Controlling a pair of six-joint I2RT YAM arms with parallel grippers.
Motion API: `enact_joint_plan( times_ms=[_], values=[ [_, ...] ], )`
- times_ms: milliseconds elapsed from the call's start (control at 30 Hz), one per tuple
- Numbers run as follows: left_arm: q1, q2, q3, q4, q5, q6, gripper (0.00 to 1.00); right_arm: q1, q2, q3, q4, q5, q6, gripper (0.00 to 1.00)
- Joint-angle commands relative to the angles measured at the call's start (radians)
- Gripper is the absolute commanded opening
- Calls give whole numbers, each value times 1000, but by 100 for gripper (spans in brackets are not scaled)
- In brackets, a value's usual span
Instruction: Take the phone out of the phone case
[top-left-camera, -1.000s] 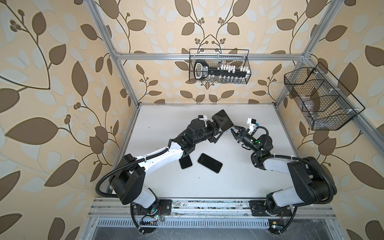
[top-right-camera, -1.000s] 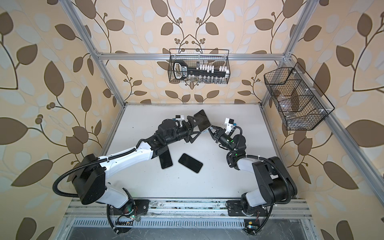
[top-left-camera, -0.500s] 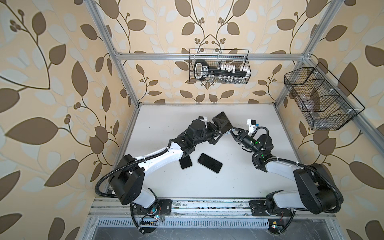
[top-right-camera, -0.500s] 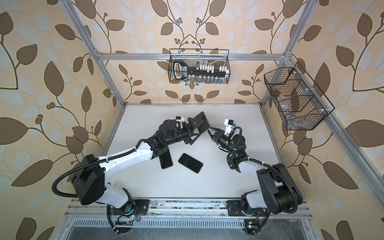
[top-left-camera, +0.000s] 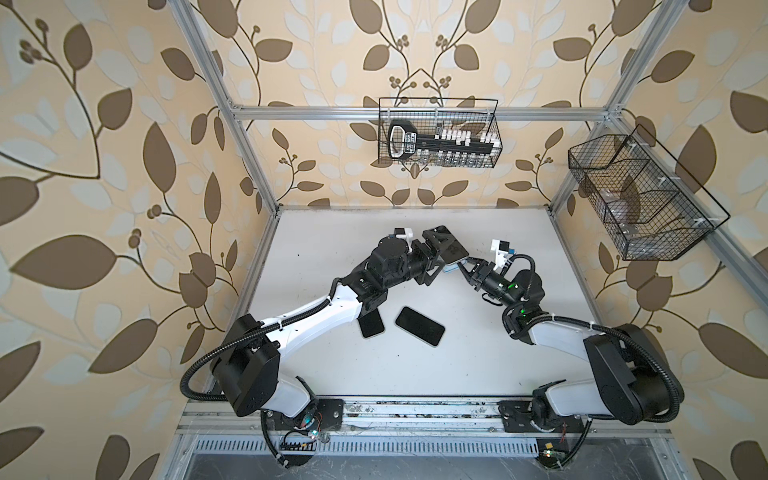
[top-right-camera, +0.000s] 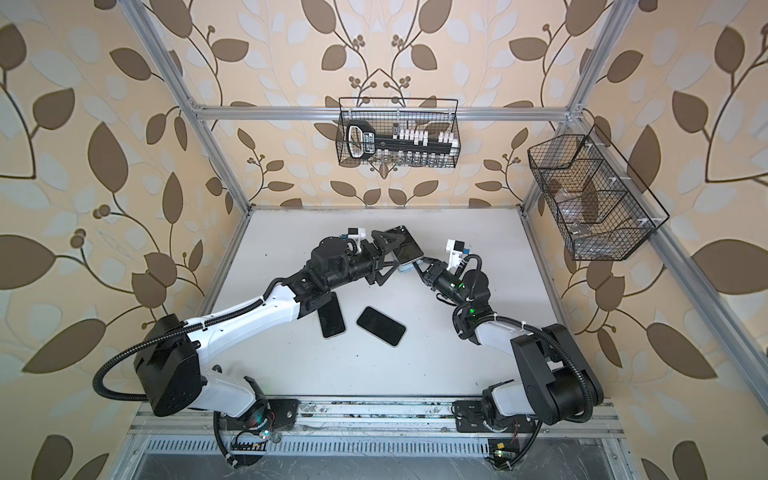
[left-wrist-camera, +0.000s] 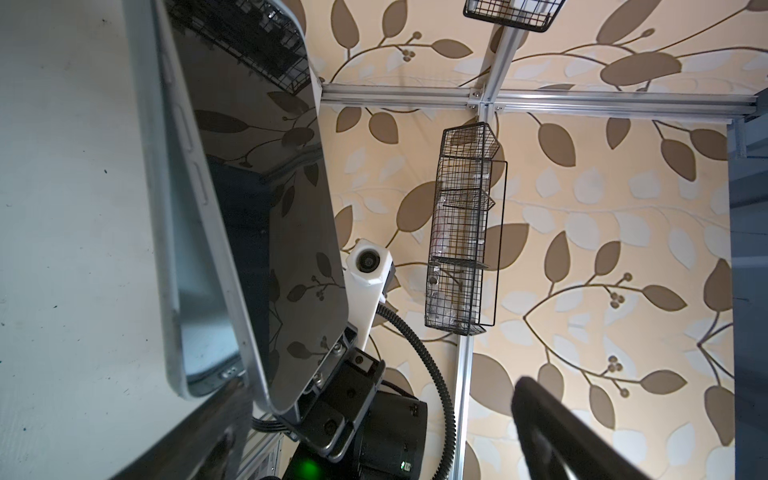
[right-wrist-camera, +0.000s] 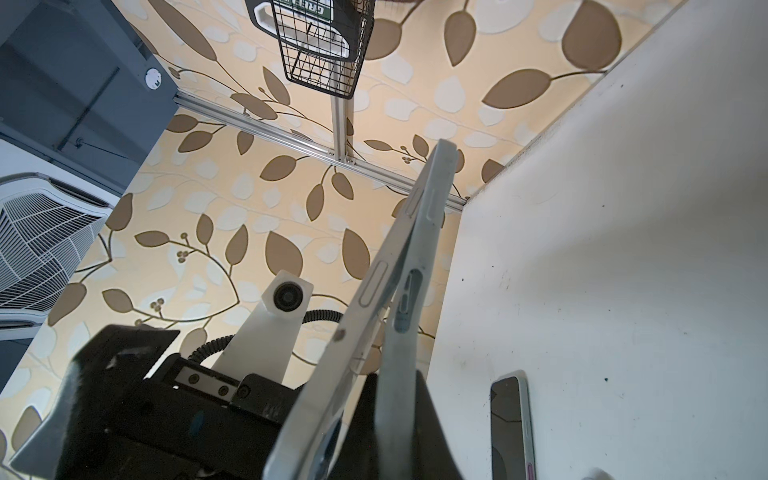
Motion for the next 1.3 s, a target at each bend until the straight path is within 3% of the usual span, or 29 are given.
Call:
enact_joint_plan(
  times_ms=[0,667,833,1267],
  values=[
    [5,-42,48,48,-25,33,99,13,9,-13,91,-30,14,0],
    [5,-46,4,33,-22,13,99,-1,32,-2,145,-13,91,0],
    [-16,-76,-9,-35,-65,-22,99,13,23,-16,151,88,123,0],
    [-37,-34,-24,11,-87,-96,99,84,22,-54,219,310,156,0]
  ],
)
